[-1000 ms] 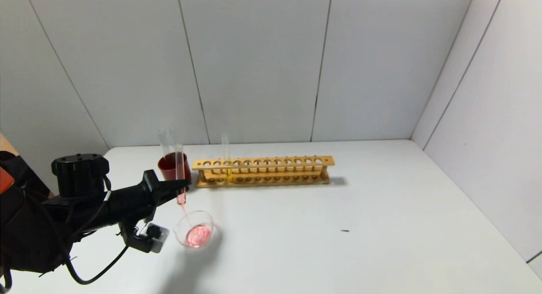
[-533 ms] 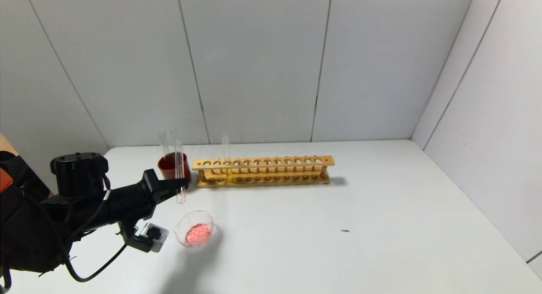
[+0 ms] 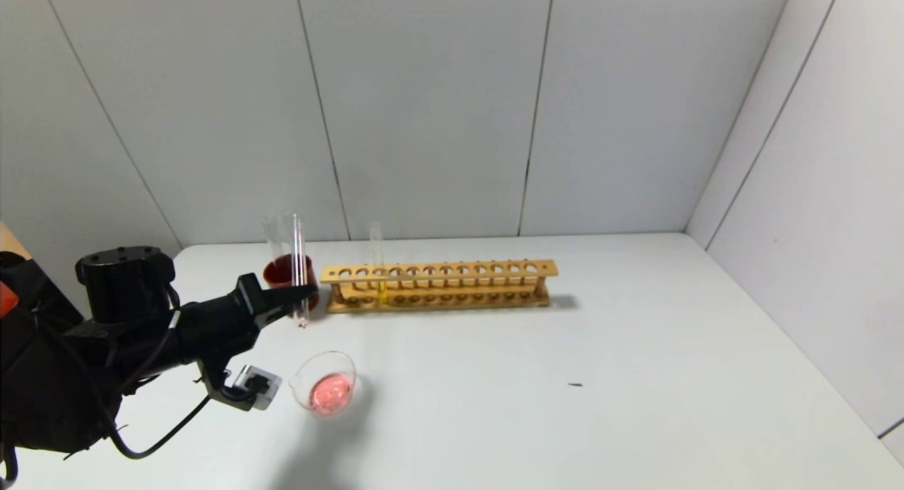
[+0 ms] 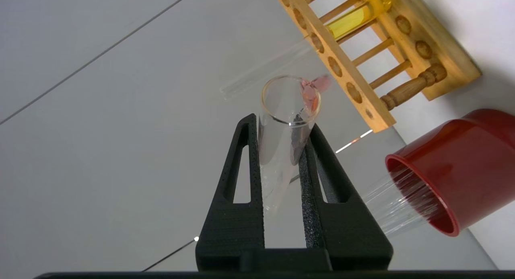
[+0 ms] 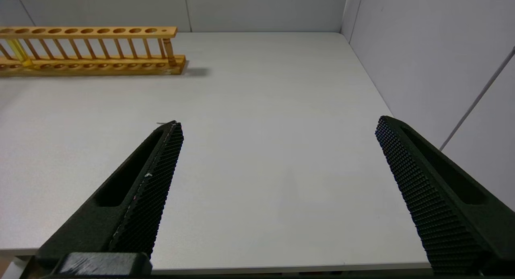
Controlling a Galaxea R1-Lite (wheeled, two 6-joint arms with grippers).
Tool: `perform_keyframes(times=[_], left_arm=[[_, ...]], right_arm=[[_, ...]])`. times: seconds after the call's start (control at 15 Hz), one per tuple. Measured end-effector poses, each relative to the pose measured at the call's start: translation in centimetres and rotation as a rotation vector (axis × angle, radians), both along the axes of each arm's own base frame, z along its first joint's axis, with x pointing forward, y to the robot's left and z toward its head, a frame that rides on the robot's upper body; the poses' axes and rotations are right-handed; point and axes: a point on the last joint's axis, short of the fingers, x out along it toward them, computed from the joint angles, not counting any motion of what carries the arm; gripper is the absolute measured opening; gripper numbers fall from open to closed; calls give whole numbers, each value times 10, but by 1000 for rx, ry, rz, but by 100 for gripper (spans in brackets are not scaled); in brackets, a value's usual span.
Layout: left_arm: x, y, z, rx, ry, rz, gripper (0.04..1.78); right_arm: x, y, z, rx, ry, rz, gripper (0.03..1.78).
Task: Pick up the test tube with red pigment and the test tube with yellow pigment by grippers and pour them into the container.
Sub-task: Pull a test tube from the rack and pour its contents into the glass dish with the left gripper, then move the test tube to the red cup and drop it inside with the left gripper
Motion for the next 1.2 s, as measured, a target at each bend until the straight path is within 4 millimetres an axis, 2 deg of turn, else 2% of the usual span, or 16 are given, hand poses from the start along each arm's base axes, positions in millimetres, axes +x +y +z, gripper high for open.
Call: perform_keyframes(times=[0.47,0.6,0.73,0.8,1.0,1.2], left_arm=[[-3,0,1,-1,4,8,31],[-10,2,-6,-6,67,70,31],[-24,5,-16,-56,183,184,31],[-31,6,-14,-93,208,243,31],[-43,7,5,-267,225,373,31],[-50,9,31,-543,200,542,31]], right_arm=[[0,0,0,0,0,0,175],[0,0,0,0,0,0,175],[0,0,0,0,0,0,175],[0,0,0,0,0,0,175],[0,0,0,0,0,0,175],[0,0,0,0,0,0,175]])
